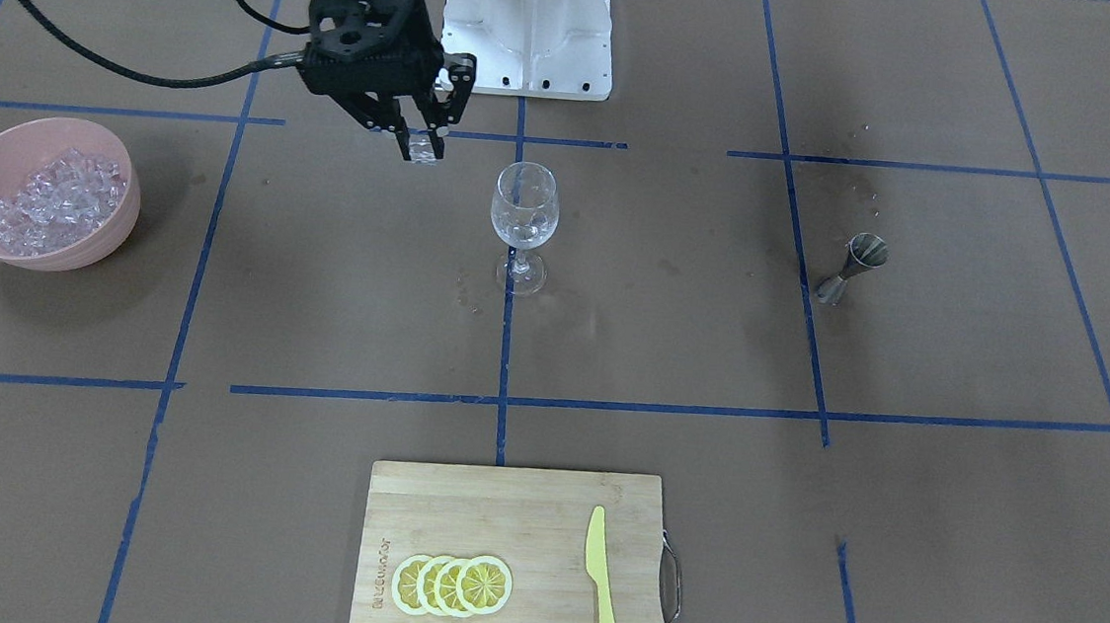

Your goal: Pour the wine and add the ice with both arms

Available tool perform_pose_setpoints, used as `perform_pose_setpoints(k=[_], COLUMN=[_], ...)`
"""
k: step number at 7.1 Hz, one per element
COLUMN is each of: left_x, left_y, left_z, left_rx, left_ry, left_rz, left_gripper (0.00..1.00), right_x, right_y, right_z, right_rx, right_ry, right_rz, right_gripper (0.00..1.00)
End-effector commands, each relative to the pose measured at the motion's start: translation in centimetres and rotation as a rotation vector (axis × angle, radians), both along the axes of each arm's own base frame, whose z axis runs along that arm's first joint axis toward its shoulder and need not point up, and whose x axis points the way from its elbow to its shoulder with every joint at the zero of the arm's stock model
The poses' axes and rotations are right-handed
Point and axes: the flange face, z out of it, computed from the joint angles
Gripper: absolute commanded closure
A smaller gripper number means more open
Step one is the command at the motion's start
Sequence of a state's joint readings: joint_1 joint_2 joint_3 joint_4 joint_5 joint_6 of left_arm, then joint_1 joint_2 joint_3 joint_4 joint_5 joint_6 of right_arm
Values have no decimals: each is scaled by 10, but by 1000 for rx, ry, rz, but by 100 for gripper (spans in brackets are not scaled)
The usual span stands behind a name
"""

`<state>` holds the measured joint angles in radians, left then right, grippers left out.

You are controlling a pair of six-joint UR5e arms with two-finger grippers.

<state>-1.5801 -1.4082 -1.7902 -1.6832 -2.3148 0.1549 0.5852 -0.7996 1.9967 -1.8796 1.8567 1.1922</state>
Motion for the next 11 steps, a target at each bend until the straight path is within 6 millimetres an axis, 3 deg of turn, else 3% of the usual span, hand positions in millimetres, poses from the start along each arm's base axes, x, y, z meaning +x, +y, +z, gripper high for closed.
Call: perform_pose_setpoints(k=[1, 2, 4, 5, 6, 7, 10, 11], left_x=[0, 0, -1, 0, 0, 0, 0, 0], left_y=[0, 0, 0, 0, 0, 0, 0, 0], left_z=[0, 0, 0, 1, 1, 1, 3, 3], left_rx=[1, 1, 0, -2, -2, -2, -5, -5], left_ry=[0, 1, 0, 0, 2, 2, 2, 2], left_rz=[0, 0, -1, 0, 0, 0, 0, 0], left_gripper=[0, 0, 0, 0, 0, 0, 0, 0], right_x=[-56, -73, -79, -81, -80, -81, -80, -72], right_y=[25, 22, 24, 22, 21, 20, 20, 12], right_z=[-31, -41, -40, -36, -33, -33, -32, -23], right_rx=[1, -16, -38, -36, -21, -21, -17, -7], right_ry=[13, 20, 21, 31, 42, 44, 47, 61], right_rz=[39, 46, 57, 56, 65, 65, 58, 49], right_gripper=[100, 100, 97, 70, 26, 1, 0, 0])
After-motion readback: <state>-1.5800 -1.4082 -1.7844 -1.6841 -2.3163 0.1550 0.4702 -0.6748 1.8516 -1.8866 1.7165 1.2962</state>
